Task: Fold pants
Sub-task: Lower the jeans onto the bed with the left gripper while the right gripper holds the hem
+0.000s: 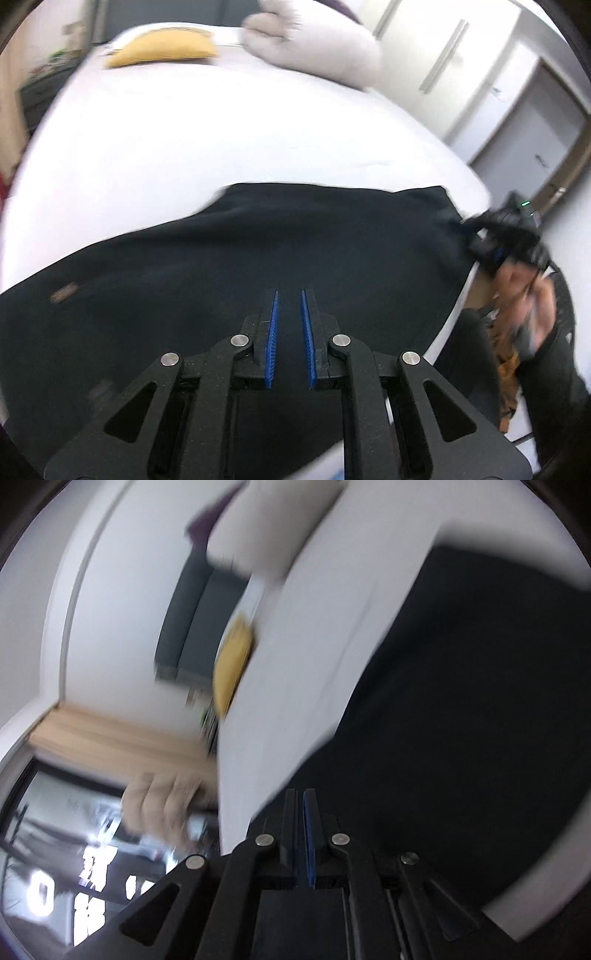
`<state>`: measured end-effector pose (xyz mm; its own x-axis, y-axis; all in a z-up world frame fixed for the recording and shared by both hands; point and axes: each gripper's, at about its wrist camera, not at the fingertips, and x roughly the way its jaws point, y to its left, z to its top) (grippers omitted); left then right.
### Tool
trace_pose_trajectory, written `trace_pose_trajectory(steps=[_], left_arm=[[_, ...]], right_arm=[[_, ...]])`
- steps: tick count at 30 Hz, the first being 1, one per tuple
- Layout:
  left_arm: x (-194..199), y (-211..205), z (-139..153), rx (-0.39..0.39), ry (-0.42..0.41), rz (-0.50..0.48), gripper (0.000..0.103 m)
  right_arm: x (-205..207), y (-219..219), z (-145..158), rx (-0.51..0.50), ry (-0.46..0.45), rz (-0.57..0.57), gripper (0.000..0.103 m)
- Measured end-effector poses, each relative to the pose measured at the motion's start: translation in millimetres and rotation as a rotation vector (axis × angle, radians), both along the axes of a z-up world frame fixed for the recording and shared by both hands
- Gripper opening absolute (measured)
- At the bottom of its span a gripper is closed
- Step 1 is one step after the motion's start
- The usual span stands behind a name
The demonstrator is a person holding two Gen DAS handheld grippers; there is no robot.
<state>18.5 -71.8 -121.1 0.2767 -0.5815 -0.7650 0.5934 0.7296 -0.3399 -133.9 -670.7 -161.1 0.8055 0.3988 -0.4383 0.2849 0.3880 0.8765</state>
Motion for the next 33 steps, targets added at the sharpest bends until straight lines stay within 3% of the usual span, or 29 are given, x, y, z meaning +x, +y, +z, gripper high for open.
trace_pose_trajectory(steps=[2,3,5,8,11,15,16,17,18,20,21,23,26,30,33], left_arm=[[14,-22,-22,0.047,0.044,-0.003,0.012],[18,-25,-32,0.064,0.053,0.003,0.012],[23,-19,-46,0.107,0.073,0.026,0.012],[25,19,-54,0.011,0.125,0.058,0.012],[20,60,-57,-0.007,0.125,0.134,0.012],[11,113,-56,-0.051,0.134,0.238,0.012],[10,126,-55,-0.046,0.129,0.260,0.012],[6,136,-50,-0.039,0.121,0.285,0.012],[2,145,-44,-0.029,0.101,0.311,0.012],[-2,152,-32,-0.022,0.075,0.347,0.012],[-3,151,-27,-0.030,0.070,0.358,0.012],[4,152,-17,-0.044,0.076,0.366,0.012],[24,123,-5,-0.070,0.082,0.319,0.012],[38,70,-10,-0.045,0.098,0.258,0.012],[44,43,-19,-0.014,0.124,0.222,0.012]], right_arm=[[37,33,-18,0.013,0.068,0.072,0.007],[48,38,-29,0.018,0.113,0.083,0.000],[50,34,-42,0.033,0.133,0.060,0.000],[56,9,-33,-0.018,0.143,-0.021,0.000],[35,-28,-32,-0.035,0.144,-0.137,0.000],[-30,-79,-11,-0.094,0.166,-0.305,0.001],[-46,-93,-3,-0.109,0.181,-0.349,0.005],[-61,-95,4,-0.127,0.193,-0.384,0.021],[-81,-107,16,-0.144,0.185,-0.420,0.046],[-110,-109,37,-0.169,0.139,-0.481,0.075],[-124,-107,45,-0.175,0.112,-0.510,0.078],[-147,-104,49,-0.150,0.067,-0.533,0.078],[-171,-108,31,-0.055,0.042,-0.530,0.077],[-147,-110,5,0.033,0.075,-0.556,0.070],[-169,-131,-16,0.096,0.055,-0.580,0.066]])
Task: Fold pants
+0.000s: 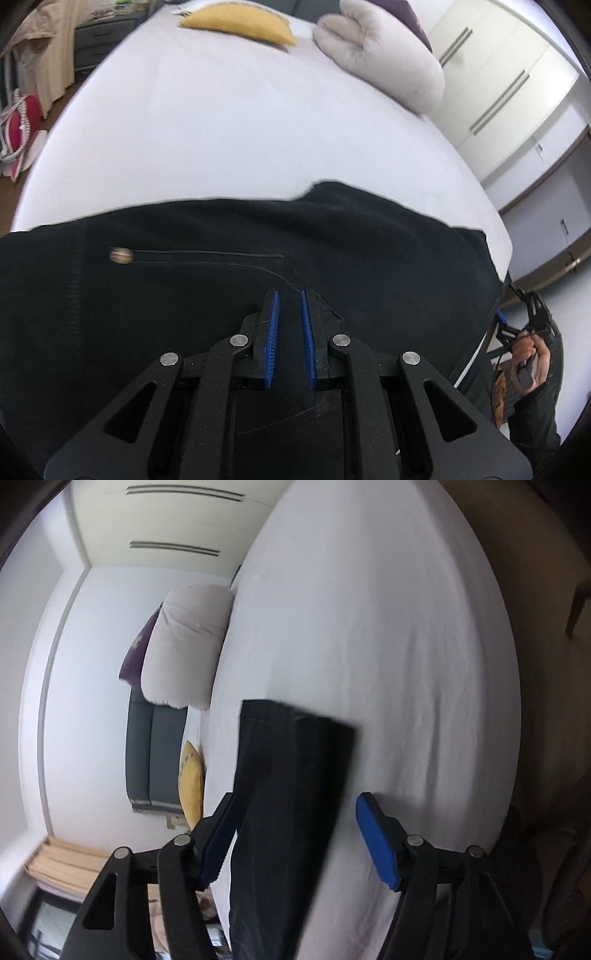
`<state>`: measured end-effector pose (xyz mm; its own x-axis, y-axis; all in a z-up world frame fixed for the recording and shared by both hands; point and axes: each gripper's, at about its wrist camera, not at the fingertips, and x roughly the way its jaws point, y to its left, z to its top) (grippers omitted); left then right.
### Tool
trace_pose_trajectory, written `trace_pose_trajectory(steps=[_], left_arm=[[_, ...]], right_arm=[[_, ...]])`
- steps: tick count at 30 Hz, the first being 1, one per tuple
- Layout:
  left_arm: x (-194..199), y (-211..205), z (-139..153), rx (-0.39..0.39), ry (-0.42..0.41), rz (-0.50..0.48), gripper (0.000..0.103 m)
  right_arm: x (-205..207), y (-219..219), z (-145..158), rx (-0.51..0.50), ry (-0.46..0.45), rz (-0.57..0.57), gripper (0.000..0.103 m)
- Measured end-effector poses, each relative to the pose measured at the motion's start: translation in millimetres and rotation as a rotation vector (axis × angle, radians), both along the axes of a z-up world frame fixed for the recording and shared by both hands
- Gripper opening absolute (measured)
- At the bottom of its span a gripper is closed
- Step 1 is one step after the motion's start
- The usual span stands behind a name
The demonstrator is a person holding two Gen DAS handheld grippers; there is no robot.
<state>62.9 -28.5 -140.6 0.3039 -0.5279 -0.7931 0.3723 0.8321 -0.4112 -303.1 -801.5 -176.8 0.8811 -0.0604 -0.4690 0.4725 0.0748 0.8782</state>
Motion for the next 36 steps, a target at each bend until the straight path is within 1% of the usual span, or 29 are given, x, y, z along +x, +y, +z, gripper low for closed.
trace_pose_trajectory(steps=[2,4,7,10,16,18,19,21,22,23,24,27,31,33,36], left_arm=[[3,-12,-12,0.039,0.033,-0.015,0.012],[6,-16,-24,0.053,0.061,-0.020,0.012],[6,-8,-35,0.010,0.084,-0.007,0.012],[8,-6,-43,0.000,0.103,-0.008,0.012],[7,-2,-48,0.014,0.096,-0.014,0.012],[7,0,-49,0.004,0.105,-0.010,0.012],[8,1,-49,0.001,0.107,-0.009,0.012],[8,1,-50,-0.001,0.110,-0.008,0.012],[8,1,-50,-0.001,0.110,-0.008,0.012],[8,2,-50,0.000,0.109,-0.008,0.012],[8,2,-50,-0.001,0.109,-0.007,0.012],[8,4,-51,-0.012,0.114,-0.002,0.012],[8,8,-51,-0.028,0.120,0.001,0.012],[9,10,-52,-0.039,0.124,0.005,0.012],[9,13,-52,-0.050,0.127,0.010,0.012]], right_arm=[[-6,-9,-9,0.034,-0.038,-0.010,0.066],[-6,-13,-12,0.047,-0.067,-0.013,0.066],[-18,-16,-15,0.066,-0.121,-0.029,0.067],[-24,-17,-20,0.084,-0.183,-0.038,0.064],[-5,-27,-21,0.078,-0.213,-0.024,0.056],[2,-33,-26,0.091,-0.219,-0.023,0.046],[6,-35,-29,0.098,-0.219,-0.020,0.043],[12,-39,-29,0.088,-0.210,-0.013,0.027],[14,-40,-29,0.085,-0.202,-0.009,0.022],[16,-41,-30,0.084,-0.194,-0.008,0.014],[17,-42,-30,0.079,-0.182,-0.011,0.013],[18,-38,-25,0.030,-0.137,-0.014,0.012],[25,-33,-4,-0.064,-0.048,0.000,0.011],[36,-25,17,-0.142,0.005,0.034,0.011],[66,12,61,-0.337,0.091,0.168,0.011]])
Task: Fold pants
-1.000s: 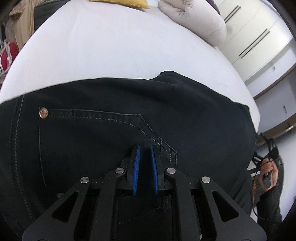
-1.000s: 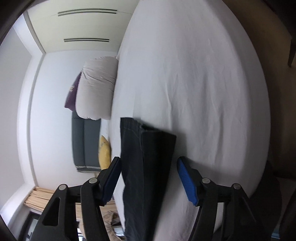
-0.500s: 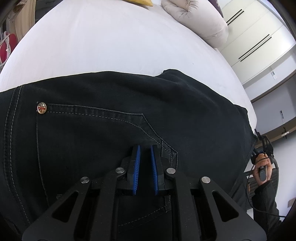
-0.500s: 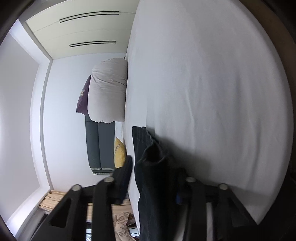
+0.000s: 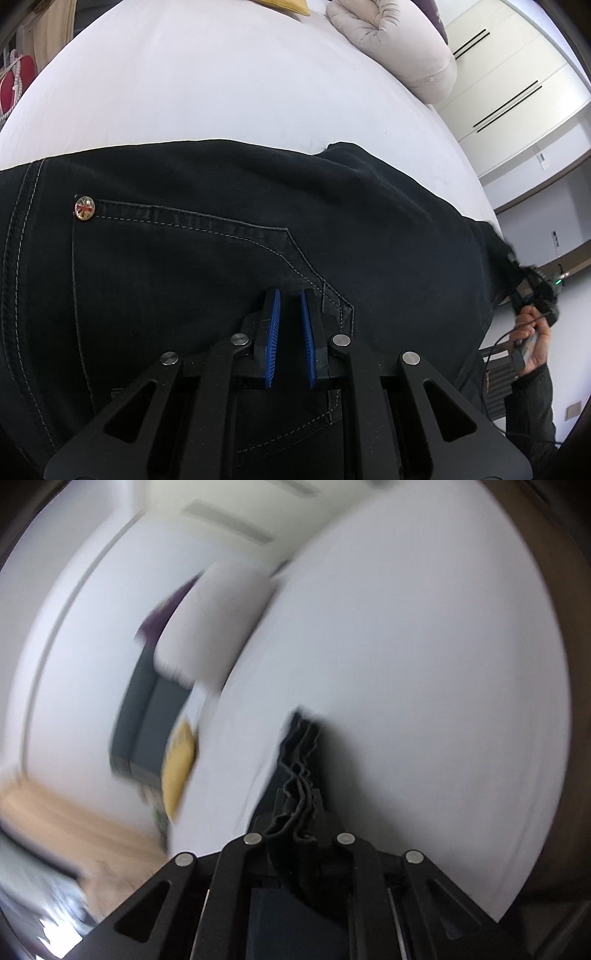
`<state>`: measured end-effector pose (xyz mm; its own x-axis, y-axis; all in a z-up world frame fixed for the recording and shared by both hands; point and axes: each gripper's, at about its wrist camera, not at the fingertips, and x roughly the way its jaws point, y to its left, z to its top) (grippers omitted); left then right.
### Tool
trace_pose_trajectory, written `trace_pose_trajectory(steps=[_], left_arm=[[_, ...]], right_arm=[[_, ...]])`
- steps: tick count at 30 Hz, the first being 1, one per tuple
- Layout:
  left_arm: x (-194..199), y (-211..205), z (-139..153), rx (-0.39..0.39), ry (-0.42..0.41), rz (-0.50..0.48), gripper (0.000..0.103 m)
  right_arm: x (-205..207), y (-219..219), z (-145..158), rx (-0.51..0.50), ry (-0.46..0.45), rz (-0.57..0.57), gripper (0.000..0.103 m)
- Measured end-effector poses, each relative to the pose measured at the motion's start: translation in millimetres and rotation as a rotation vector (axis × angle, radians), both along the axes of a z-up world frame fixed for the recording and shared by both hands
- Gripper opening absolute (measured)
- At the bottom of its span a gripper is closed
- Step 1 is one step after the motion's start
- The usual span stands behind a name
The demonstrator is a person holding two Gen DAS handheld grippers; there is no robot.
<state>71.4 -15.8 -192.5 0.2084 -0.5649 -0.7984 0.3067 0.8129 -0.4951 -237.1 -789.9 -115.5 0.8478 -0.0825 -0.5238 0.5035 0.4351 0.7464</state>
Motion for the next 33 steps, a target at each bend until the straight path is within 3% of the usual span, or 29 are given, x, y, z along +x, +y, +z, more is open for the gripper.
trace_pose_trajectory(steps=[4,6,8,10,12,16,21,29,31,33], left_arm=[[-1,6,4,-0.030,0.004,0.030,0.012],[-2,10,5,-0.053,0.018,0.051,0.012],[-2,13,7,-0.088,0.037,0.062,0.014],[-2,14,10,-0.138,0.058,0.071,0.027],[-3,13,15,-0.190,0.074,0.080,0.074],[-4,4,22,-0.266,0.106,0.072,0.083],[6,-32,23,-0.339,0.201,0.010,0.083],[30,-78,15,-0.282,0.296,-0.105,0.082],[35,-79,11,-0.272,0.315,-0.117,0.072],[36,-78,11,-0.257,0.323,-0.151,0.021]], right_arm=[[57,110,55,-0.365,0.139,0.287,0.011],[77,178,63,-0.560,0.211,0.436,0.011],[90,253,50,-0.751,0.284,0.598,0.011],[104,308,18,-0.898,0.383,0.729,0.011],[114,329,-14,-0.957,0.477,0.765,0.011],[110,330,-19,-0.959,0.470,0.718,0.011],[98,345,-4,-1.035,0.424,0.693,0.011],[85,383,18,-1.120,0.334,0.722,0.011],[83,395,20,-1.131,0.315,0.744,0.011],[81,407,22,-1.147,0.298,0.770,0.011]])
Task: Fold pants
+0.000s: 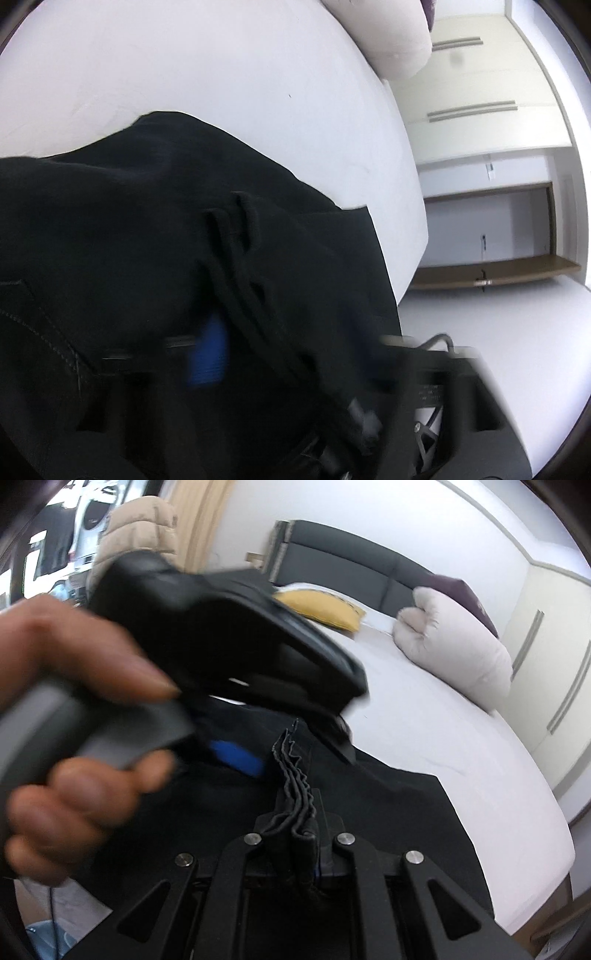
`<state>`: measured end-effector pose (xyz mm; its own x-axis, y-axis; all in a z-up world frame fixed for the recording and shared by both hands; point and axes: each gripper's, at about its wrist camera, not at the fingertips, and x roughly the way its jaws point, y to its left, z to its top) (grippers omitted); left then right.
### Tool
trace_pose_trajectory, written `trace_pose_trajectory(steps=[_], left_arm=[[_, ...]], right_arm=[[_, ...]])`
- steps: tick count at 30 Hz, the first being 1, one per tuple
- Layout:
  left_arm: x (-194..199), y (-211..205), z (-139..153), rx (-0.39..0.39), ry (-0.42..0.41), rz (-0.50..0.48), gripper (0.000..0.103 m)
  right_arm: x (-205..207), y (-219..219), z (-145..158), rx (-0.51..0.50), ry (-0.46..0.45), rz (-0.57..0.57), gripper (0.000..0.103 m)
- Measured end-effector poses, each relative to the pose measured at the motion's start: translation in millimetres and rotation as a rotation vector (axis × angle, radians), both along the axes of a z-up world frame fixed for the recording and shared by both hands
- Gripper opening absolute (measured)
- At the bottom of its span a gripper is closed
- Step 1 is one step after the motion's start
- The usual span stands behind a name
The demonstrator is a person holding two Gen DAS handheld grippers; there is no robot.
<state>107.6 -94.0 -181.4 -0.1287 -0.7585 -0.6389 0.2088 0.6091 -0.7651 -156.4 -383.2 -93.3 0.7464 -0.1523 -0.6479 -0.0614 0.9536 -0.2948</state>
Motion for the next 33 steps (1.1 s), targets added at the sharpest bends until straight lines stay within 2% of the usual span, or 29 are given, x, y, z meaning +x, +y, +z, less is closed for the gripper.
trace_pose_trajectory(steps=[1,3,5,13,17,22,23,24,25,26,27,28,29,31,33], left_arm=[[0,1,1,0.013,-0.011,-0.006,0.020],[-1,13,8,0.030,-0.061,-0.017,0.007],[0,23,10,0.030,-0.071,-0.016,0.007],[11,67,3,0.132,-0.133,-0.041,0.007],[20,68,-15,0.146,-0.140,-0.037,0.007],[17,70,-17,0.160,-0.174,-0.046,0.011],[15,72,-14,0.176,-0.187,-0.040,0.013],[13,77,-10,0.194,-0.203,-0.034,0.015],[9,68,-4,0.206,-0.215,-0.026,0.015],[8,71,2,0.233,-0.239,-0.012,0.015],[6,79,7,0.301,-0.278,0.009,0.015],[5,81,10,0.340,-0.298,0.020,0.015],[3,86,15,0.375,-0.328,0.036,0.015],[-6,88,29,0.389,-0.384,0.049,0.015],[-23,75,44,0.405,-0.475,0.017,0.015]], right_arm=[[0,8,1,-0.011,0.001,0.022,0.011],[-1,20,1,-0.024,0.003,0.051,0.011],[0,28,0,-0.023,0.013,0.073,0.011],[11,65,-20,-0.054,0.086,0.151,0.011],[18,75,-36,-0.056,0.139,0.155,0.012],[23,79,-46,-0.042,0.171,0.143,0.018],[23,76,-44,-0.024,0.179,0.136,0.023],[24,69,-40,0.004,0.187,0.129,0.034],[22,62,-36,0.042,0.194,0.120,0.041],[19,57,-32,0.079,0.200,0.112,0.056],[15,49,-27,0.134,0.210,0.109,0.068],[10,38,-22,0.215,0.231,0.116,0.070],[5,30,-17,0.276,0.251,0.122,0.070],[-3,5,-6,0.400,0.279,0.125,0.067],[-2,-30,3,0.557,0.309,0.121,0.044]])
